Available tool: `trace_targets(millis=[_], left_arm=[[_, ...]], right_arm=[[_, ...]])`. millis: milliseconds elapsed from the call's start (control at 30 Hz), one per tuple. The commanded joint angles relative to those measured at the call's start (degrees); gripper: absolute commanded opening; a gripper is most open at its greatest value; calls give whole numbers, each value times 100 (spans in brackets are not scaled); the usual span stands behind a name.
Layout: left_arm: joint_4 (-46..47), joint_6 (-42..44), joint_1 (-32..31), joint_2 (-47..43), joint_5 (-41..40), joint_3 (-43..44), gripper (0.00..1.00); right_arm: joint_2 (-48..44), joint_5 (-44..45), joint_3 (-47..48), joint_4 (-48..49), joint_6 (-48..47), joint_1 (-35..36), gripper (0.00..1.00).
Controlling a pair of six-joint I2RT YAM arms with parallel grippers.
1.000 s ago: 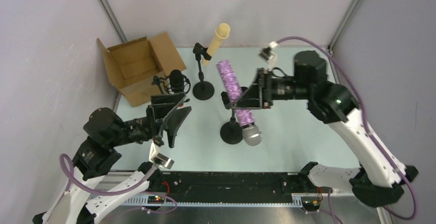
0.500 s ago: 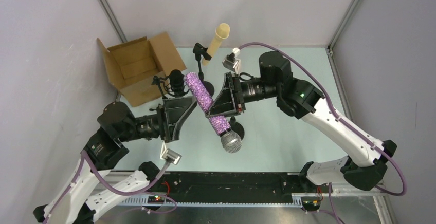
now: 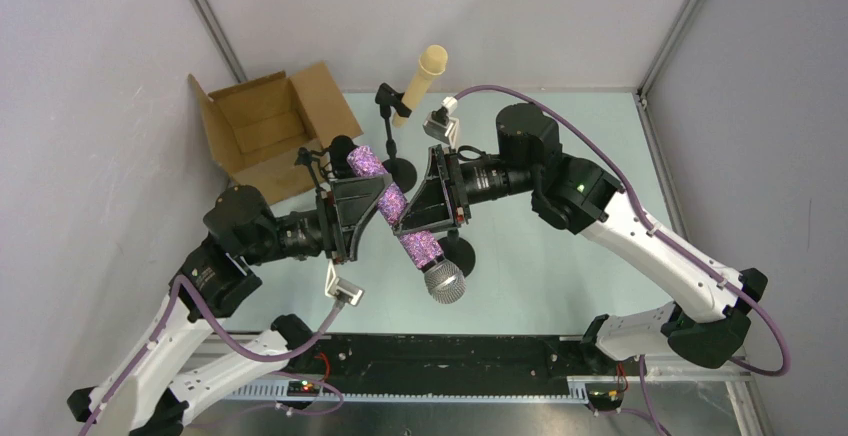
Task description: Attach the microphones to the stand
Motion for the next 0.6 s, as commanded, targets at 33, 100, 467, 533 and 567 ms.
trace_targets(millis=[33, 100, 467, 533, 567], left_arm=[[359, -12, -35, 0, 1, 217, 66], [395, -19, -35, 16, 14, 232, 63], [775, -522, -53, 145, 60, 315, 38], [836, -735, -63, 117, 47, 323, 27], [860, -891, -65, 99, 44, 324, 25]], right_arm=[[-27, -220, 97, 398, 98, 22, 0], [-2, -243, 82, 422, 102, 1, 0], [199, -576, 19, 795, 196, -209, 0], [190, -642, -62, 1011, 293, -328, 0], [174, -668, -83, 1072, 340, -366, 1]])
